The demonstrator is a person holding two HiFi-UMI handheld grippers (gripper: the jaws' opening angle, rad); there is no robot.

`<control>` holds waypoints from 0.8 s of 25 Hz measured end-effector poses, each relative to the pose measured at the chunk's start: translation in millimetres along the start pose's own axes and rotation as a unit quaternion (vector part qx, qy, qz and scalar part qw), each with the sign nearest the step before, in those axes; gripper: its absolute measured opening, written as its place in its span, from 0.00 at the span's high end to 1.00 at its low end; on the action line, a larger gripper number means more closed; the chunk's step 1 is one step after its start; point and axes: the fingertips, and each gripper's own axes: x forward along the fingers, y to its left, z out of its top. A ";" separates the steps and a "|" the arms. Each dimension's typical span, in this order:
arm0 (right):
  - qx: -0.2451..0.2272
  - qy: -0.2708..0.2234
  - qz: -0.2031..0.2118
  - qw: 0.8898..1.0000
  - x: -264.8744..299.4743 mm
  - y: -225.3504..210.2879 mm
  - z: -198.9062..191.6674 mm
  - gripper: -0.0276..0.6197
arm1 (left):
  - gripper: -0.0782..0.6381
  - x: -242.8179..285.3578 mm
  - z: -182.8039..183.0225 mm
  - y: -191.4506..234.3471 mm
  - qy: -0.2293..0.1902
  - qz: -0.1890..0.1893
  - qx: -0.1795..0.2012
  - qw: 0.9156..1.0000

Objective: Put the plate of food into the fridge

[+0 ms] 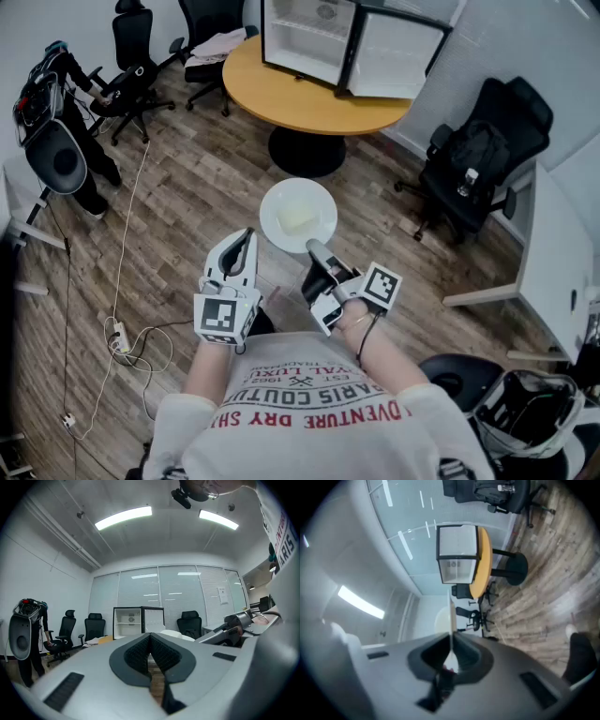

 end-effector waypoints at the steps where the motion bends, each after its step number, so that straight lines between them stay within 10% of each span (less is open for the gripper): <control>1: 0.000 0.001 0.000 1.000 0.7 0.1 -0.6 0.90 | 0.85 0.5 -0.5 0.1 -0.002 -0.002 0.000 1.000; 20: -0.022 -0.006 -0.015 1.000 25.5 -6.6 5.0 0.90 | 0.85 18.9 -23.7 23.2 0.002 -0.014 -0.015 1.000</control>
